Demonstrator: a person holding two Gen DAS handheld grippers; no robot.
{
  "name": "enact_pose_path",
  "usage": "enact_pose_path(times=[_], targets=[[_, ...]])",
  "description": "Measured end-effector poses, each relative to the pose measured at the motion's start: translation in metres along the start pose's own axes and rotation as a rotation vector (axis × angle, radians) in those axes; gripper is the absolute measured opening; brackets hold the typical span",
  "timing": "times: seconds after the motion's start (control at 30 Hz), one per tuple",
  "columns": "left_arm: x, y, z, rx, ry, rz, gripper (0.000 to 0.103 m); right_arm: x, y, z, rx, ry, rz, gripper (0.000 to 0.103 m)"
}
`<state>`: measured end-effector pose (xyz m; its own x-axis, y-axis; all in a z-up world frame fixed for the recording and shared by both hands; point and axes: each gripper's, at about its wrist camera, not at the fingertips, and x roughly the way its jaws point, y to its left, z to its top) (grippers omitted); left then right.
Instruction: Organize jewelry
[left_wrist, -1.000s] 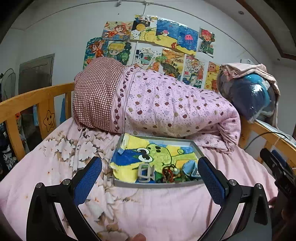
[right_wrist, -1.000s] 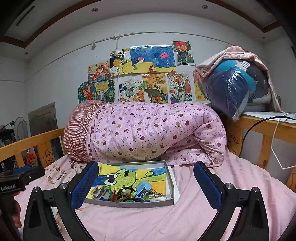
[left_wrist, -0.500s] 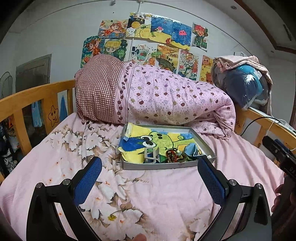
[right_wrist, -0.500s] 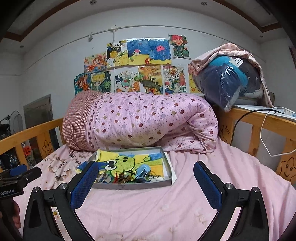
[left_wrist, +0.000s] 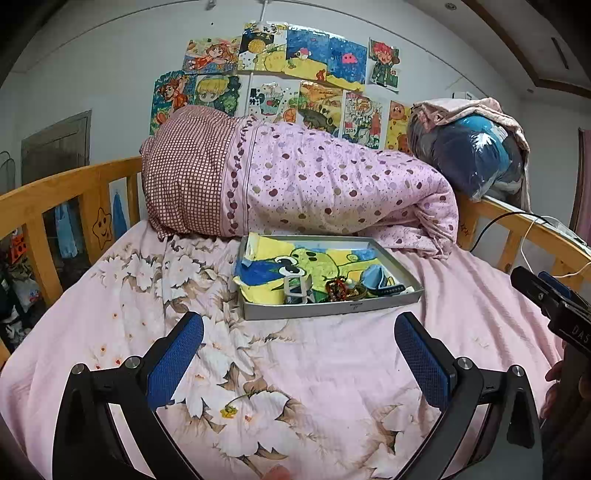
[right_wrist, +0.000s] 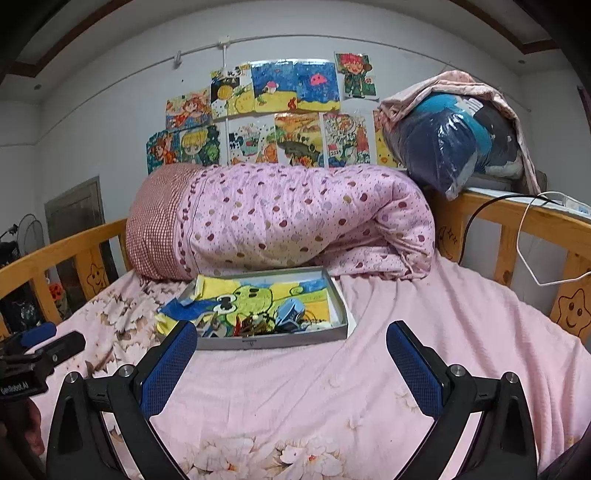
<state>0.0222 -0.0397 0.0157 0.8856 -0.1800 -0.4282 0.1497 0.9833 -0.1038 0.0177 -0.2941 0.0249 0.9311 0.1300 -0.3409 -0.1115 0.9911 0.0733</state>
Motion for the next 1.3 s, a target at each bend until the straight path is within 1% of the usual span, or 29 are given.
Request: enact_pose_path(times=[0.23,1.3], targets=[[0.006,0.002,-0.003,-0.017,0.019,-0.002,0.101,0.009,0.001,-0.008,-0.007,0.041,0.016,0.103],[0.007,0.002,-0.005,-0.011,0.025,-0.003,0.101,0.011,0.003,-0.012,-0.003,0.048,0.017,0.103]])
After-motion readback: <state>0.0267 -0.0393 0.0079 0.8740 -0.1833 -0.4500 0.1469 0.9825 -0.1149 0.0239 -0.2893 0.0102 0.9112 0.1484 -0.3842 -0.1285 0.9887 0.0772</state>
